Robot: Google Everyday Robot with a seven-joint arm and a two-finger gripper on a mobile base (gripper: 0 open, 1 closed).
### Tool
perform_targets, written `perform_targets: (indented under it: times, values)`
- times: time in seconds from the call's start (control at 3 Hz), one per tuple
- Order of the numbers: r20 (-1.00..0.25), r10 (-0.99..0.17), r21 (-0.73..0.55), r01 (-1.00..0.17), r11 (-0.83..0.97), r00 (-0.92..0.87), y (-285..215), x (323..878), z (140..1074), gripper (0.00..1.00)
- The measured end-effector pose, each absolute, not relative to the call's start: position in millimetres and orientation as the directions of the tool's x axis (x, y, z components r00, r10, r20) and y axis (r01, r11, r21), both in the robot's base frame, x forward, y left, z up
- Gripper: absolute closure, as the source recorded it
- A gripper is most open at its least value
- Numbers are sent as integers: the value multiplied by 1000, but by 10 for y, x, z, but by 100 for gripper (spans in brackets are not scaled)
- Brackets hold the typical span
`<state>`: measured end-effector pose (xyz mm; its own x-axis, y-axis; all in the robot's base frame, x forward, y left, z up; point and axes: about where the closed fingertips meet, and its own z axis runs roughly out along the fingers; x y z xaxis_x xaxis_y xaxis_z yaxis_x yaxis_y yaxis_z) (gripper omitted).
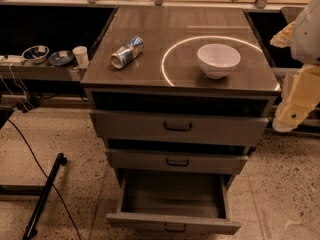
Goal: Close bottom drawer
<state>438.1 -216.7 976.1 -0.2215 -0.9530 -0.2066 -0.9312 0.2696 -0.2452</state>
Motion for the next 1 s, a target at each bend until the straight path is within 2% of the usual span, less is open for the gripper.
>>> perform_targets:
  times: [0.33, 0.67, 1.0]
  values:
    - [-207, -953, -245, -931, 270, -222, -2167, 4381, 9761, 0]
    - [-262, -940, -251, -925, 287, -220, -2167, 4397, 9598, 0]
    - [-405, -891, -166, -941, 293, -206, -2170, 4293, 8770, 0]
